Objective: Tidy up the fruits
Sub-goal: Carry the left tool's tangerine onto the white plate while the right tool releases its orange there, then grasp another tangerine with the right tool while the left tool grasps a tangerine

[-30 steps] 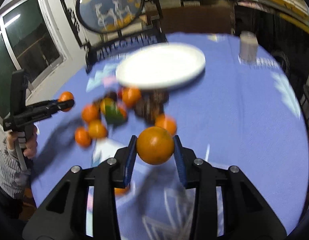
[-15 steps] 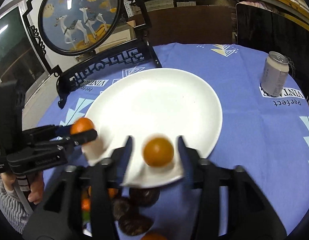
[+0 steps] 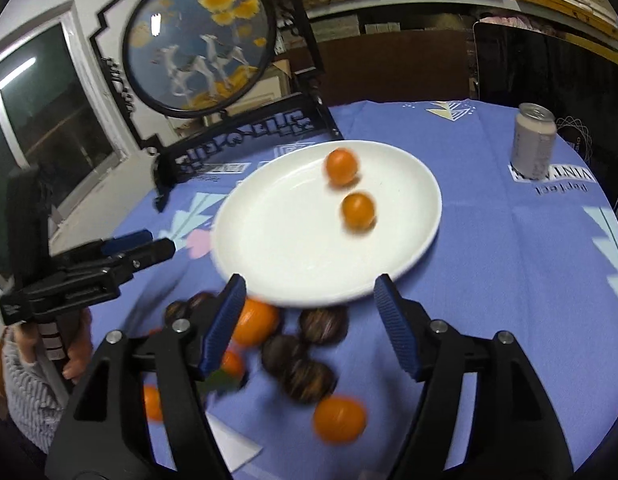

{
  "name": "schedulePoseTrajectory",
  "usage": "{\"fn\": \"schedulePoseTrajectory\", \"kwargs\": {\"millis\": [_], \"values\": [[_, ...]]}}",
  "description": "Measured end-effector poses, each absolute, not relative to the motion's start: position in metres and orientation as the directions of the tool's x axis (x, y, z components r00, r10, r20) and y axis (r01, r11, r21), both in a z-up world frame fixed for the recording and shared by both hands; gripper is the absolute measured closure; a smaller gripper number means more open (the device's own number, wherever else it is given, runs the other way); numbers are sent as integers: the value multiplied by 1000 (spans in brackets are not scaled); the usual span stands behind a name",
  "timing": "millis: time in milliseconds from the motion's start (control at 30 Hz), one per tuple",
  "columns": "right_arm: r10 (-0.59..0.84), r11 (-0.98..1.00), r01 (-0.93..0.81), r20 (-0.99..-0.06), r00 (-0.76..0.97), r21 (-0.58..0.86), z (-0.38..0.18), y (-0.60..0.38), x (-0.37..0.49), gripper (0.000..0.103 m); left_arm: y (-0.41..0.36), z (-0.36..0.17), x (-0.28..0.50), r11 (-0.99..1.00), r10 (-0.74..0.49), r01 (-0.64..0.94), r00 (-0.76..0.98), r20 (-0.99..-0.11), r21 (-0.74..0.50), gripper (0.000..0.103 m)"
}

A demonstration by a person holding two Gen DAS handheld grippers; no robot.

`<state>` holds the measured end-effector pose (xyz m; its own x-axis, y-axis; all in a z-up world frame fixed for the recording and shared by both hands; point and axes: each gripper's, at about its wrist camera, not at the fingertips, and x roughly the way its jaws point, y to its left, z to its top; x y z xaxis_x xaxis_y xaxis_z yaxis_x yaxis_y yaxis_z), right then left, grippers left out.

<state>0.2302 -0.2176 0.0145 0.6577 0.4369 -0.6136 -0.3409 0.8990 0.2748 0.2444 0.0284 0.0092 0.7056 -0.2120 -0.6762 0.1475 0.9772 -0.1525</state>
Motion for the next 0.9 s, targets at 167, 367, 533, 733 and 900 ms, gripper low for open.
{"fn": "schedulePoseTrajectory", "kwargs": {"millis": [167,367,533,733,900], "values": [[465,885,-363,-563,683,291,11,-226,155,26,53,-3,190,975,-209,107,731,-649,-194,31],[466,882,-417,-538,703,219,-5,-220,83,16,64,-18,149,966,-238,110,737,-633,-235,31],[457,870,-469,-608,650,153,-23,-196,74,17,56,-21,133,970,-228,120,742,-631,-211,31],[468,866,-459,-645,603,199,-31,-199,82,18,43,-31,114,969,-245,158,707,-663,-190,31],[433,864,-478,-713,551,156,-42,-183,81,31,25,-35,107,964,-261,221,677,-688,-149,31]]}}
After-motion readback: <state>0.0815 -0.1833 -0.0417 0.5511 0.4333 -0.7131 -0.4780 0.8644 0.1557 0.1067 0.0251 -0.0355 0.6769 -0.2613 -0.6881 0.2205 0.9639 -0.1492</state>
